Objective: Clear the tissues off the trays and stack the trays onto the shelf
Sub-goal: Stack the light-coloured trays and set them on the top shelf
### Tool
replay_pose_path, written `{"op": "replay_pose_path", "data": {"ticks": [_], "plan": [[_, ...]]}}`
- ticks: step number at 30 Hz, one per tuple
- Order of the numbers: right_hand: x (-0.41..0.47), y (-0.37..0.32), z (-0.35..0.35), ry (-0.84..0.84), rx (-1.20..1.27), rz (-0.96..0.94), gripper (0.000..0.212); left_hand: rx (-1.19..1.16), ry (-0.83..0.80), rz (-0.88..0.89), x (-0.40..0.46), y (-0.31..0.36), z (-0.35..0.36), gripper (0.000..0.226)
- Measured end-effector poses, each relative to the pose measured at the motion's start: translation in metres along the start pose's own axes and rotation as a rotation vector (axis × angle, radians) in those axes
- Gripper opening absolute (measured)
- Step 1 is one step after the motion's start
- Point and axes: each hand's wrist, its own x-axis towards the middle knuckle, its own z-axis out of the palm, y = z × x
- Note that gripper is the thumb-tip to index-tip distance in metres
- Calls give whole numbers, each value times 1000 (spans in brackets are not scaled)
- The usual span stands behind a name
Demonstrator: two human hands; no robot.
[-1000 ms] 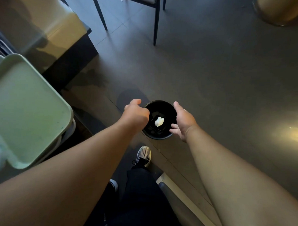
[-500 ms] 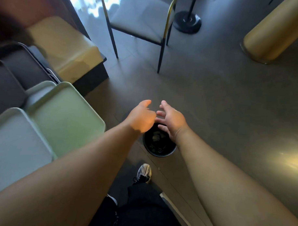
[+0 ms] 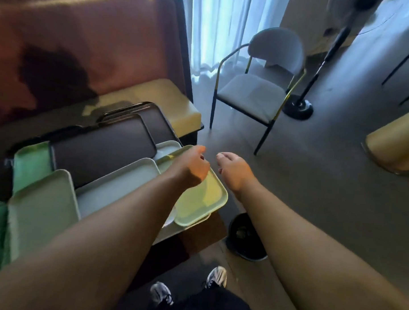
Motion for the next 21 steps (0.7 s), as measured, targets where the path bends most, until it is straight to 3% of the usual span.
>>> {"op": "replay_pose_path", "data": {"ticks": [2,5,11,16,21], "plan": [[-4,-9,24,3,-189,-51,45,4,19,-19,-15,-17,-22,36],[0,-8,51,110,-493,-61,51,36,-21,-44,-26,-46,-38,59],[12,25,67,151,-832,29,42,15,-64,-61,-27,-69,-27,63],[26,40,56,156,-955,11,32,-11,-39,-72,-18,-71,-14,61],[39,42,42,10,-977,-4,31,-23,9,-78,-13,-71,-9,58]]}}
